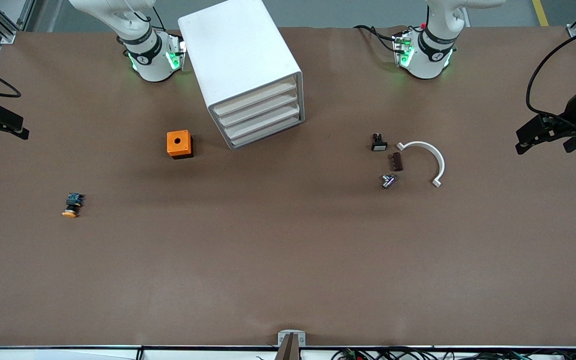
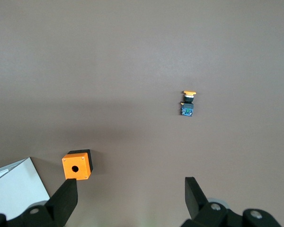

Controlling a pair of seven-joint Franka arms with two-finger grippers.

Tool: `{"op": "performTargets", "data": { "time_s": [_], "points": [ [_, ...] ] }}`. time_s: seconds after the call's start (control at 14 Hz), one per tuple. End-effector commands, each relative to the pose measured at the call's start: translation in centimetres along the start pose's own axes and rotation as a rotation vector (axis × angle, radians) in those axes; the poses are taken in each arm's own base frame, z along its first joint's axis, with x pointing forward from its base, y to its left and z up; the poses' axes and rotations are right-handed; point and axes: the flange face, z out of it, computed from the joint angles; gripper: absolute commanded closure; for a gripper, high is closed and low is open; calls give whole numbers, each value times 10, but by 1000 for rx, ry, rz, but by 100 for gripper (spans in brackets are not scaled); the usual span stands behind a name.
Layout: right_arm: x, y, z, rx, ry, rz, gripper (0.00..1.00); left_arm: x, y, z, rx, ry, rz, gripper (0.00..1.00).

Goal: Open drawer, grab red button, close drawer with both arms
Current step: 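Move the left gripper toward the front of the white cabinet drawer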

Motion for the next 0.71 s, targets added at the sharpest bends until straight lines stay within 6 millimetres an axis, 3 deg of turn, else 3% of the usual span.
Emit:
{"op": "performTargets", "data": {
  "time_s": [0.0,0.36,0.64],
  "points": [
    [-1,0,-6,-9,7,-4,0,-1,3,2,-9,-14,-3,0],
    [-1,0,-6,-5,9,-2,0,-1,15,-5,-12,0,15,0],
    [-1,0,-6,-9,8,-4,0,-11,39,7,-13,-82,75,0]
  ]
}}
